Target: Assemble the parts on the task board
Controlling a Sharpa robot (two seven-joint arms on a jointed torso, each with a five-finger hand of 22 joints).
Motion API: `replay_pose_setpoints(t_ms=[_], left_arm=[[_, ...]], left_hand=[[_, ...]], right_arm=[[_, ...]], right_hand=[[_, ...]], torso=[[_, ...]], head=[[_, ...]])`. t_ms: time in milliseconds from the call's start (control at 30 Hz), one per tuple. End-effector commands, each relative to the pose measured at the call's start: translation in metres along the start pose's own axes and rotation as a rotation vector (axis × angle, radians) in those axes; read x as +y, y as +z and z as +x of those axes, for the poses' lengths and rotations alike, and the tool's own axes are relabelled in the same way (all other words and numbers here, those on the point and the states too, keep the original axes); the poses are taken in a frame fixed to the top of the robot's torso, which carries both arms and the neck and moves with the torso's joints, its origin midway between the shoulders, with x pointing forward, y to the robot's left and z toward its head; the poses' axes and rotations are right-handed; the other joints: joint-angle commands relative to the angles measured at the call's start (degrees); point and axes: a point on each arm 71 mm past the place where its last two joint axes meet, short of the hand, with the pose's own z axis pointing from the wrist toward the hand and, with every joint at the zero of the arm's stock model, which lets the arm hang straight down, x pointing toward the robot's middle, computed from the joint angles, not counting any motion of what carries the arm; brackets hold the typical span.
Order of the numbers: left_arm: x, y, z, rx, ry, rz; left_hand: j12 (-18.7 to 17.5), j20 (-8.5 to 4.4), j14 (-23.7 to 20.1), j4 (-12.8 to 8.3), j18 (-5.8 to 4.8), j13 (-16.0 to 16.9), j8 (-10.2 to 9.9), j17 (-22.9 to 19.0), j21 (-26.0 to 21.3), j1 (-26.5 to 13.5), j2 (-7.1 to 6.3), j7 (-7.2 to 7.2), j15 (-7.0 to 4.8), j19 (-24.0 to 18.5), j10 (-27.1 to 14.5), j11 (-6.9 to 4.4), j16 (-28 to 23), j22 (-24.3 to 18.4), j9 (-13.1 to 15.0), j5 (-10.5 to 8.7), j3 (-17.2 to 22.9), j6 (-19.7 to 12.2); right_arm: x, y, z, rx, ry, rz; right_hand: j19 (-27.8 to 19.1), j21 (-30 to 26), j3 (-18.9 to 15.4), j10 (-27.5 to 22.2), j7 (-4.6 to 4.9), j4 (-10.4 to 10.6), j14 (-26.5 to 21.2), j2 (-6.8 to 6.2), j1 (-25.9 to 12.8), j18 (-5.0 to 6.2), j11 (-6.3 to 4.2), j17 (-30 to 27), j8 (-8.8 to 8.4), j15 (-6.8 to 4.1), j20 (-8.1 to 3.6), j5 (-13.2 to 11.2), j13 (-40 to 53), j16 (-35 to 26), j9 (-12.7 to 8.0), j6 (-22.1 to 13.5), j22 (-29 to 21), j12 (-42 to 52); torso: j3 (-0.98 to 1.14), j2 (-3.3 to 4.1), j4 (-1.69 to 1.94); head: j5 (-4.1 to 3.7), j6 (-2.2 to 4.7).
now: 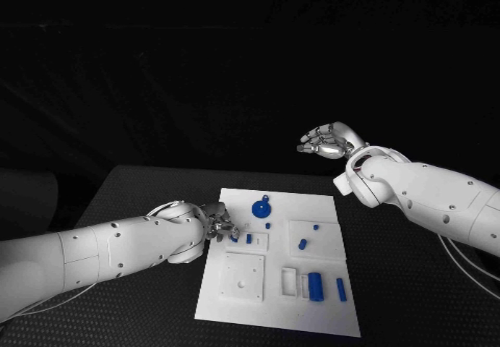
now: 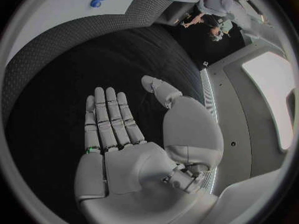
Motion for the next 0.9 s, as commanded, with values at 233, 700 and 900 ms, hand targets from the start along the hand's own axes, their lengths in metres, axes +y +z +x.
replay_pose_setpoints(t_ms=[233,700,900], left_arm=[[0.0049,0.0000,0.0037,0.030,0.032,-0.026],[0.0049,-0.0004,0.0056,0.053,0.030,-0.032],[0.0018,0.0000,0.0074,0.066,0.027,-0.025]], left_hand=[[0.93,-6.94,3.71,-0.20,0.95,0.44,1.93,0.37,0.59,0.50,0.99,-4.88,-4.07,0.48,3.06,-3.46,0.67,0.62,9.05,1.25,0.48,6.98],[2.20,-6.99,3.92,-0.31,1.00,1.16,2.43,0.87,1.01,0.13,1.29,-5.15,-4.19,0.45,3.11,-3.70,1.55,0.88,9.83,3.41,0.49,7.47],[2.60,-7.00,3.95,-0.31,1.01,1.39,2.64,1.00,1.12,-0.35,1.59,-5.21,-4.24,0.42,3.08,-3.73,1.79,0.92,10.04,3.58,0.46,7.54]], right_arm=[[0.0003,0.0000,0.0011,0.009,0.000,-0.006],[0.0003,0.0002,0.0016,0.011,0.000,-0.005],[0.0008,0.0004,0.0024,0.012,0.001,-0.006]], right_hand=[[-0.32,-0.23,-0.22,-0.21,0.56,0.21,-0.34,0.11,-0.07,-0.49,0.03,-0.09,0.32,0.11,-0.01,0.38,-0.01,0.02,-0.07,-0.53,0.13,-0.30],[-0.30,-0.29,-0.23,-0.22,0.56,0.22,-0.36,0.12,-0.07,-0.48,0.03,-0.11,0.33,0.11,-0.02,0.40,-0.01,0.04,-0.08,-0.54,0.19,-0.31],[-0.29,-0.32,-0.24,-0.21,0.56,0.25,-0.36,0.15,-0.09,-0.49,0.03,-0.12,0.34,0.11,-0.01,0.41,-0.01,0.05,-0.08,-0.54,0.21,-0.31]], torso=[[0.04,0.01,-0.04],[0.03,0.02,-0.01],[0.04,0.01,0.05]], head=[[0.05,-0.07],[0.04,-0.17],[0.10,-0.14]])
